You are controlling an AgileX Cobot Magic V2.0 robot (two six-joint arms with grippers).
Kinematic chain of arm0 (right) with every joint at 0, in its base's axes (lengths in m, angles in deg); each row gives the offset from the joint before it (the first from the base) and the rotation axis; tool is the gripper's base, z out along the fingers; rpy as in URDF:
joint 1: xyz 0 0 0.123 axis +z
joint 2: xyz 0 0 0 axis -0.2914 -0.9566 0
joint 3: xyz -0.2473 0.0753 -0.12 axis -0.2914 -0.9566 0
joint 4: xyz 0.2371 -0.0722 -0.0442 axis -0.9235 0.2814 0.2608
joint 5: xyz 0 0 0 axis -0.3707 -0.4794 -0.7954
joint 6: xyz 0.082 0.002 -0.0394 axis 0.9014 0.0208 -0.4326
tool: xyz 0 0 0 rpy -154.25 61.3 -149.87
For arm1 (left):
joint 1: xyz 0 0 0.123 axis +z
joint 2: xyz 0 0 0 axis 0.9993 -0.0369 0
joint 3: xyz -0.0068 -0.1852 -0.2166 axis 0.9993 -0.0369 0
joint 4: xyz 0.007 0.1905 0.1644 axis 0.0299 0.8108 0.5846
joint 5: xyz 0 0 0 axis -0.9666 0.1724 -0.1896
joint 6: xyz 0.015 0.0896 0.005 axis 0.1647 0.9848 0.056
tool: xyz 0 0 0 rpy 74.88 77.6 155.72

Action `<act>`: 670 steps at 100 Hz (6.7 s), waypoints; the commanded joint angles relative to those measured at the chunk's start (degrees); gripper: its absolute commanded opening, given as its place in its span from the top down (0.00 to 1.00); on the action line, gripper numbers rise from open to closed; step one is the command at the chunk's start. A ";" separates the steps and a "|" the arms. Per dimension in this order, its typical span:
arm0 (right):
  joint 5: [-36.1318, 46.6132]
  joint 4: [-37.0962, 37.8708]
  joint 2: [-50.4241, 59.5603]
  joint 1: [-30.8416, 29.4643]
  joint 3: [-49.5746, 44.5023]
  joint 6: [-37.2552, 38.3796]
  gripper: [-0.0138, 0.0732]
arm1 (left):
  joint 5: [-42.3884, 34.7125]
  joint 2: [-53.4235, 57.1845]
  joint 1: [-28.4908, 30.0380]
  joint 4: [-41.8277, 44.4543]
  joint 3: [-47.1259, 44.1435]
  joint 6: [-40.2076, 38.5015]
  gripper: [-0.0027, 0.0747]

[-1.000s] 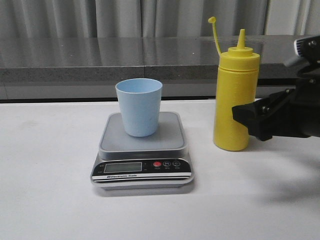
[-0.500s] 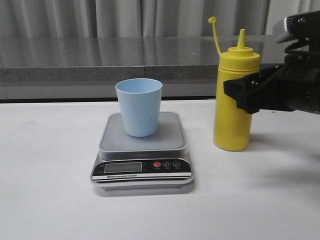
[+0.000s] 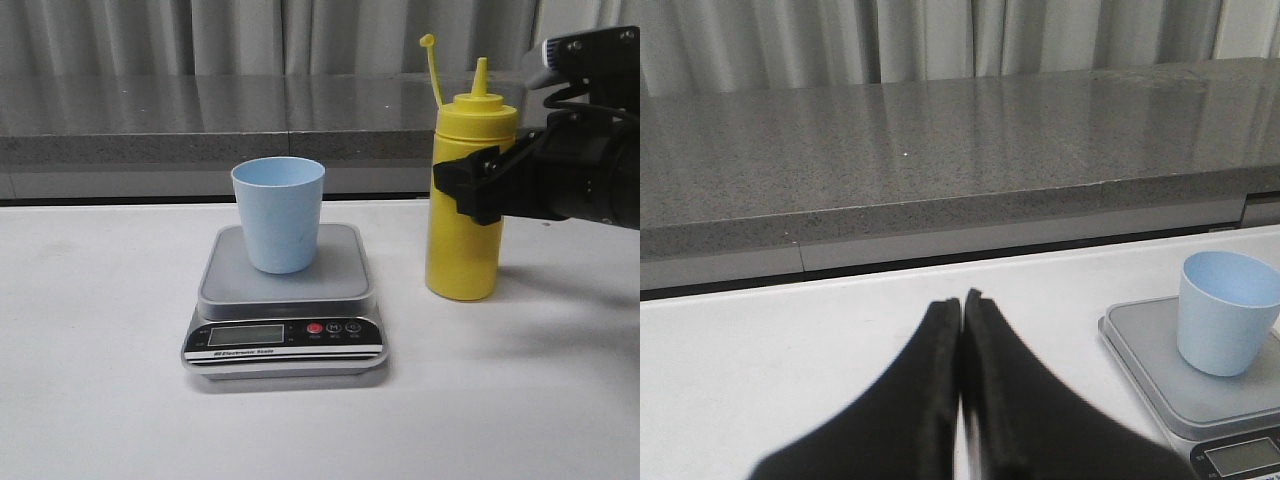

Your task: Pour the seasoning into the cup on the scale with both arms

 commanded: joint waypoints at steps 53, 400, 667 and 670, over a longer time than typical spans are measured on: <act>4.87 0.94 -1.57 0.11 4.67 0.86 0.33 | -4.30 -0.45 0.09 -0.21 1.41 -0.16 0.99; -80.30 75.71 6.41 19.72 36.01 -7.81 0.53 | -4.30 -0.45 0.09 -0.21 1.41 -0.16 0.99; -4.89 9.38 4.95 -0.54 6.75 2.05 0.54 | -4.30 -0.45 0.09 -0.21 1.41 -0.16 0.99; -4.47 9.38 4.74 -0.54 6.67 2.05 0.54 | -4.30 -0.45 0.09 -0.21 1.41 -0.16 0.99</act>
